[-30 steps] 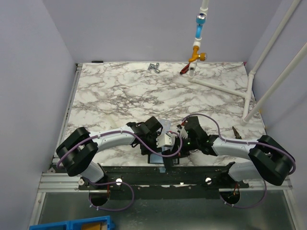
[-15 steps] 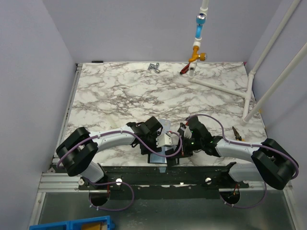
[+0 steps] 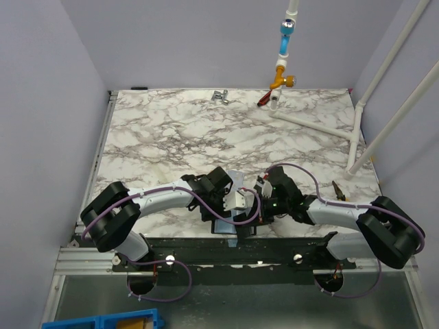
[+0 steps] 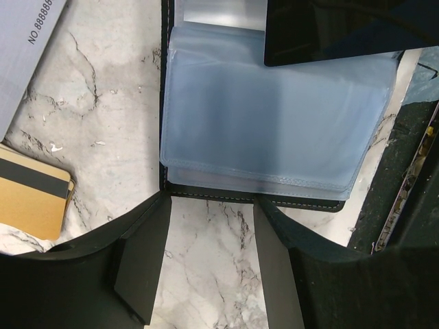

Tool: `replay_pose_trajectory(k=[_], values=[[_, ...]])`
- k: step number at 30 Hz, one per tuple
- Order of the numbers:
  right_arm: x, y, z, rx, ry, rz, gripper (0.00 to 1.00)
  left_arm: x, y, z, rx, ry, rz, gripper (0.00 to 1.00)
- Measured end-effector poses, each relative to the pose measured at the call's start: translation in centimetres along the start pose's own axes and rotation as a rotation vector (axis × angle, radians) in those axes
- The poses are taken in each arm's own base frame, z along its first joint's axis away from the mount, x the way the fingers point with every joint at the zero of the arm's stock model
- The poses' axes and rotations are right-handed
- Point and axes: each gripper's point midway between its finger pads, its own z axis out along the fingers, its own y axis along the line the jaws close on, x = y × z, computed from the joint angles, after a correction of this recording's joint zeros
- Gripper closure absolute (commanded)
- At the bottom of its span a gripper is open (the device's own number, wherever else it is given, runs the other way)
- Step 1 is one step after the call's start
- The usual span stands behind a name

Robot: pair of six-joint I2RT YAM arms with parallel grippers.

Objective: Put the credit cards into the card holder
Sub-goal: Insert the credit card into the card holder.

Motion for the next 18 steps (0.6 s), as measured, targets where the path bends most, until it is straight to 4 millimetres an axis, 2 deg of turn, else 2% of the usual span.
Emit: replay_pose_trajectory(k=[7,18], values=[[0.4,-1.0,0.7,0.019,0.027,0.023,0.99,-0.1,0.1,-0.1,-0.001,-0.002,0.000,0.47],[-0.2,-1.2,1.0,-0.002,0.023,0.027,0.99,0.0,0.0,-0.1,-0.017,0.019,0.030,0.50]])
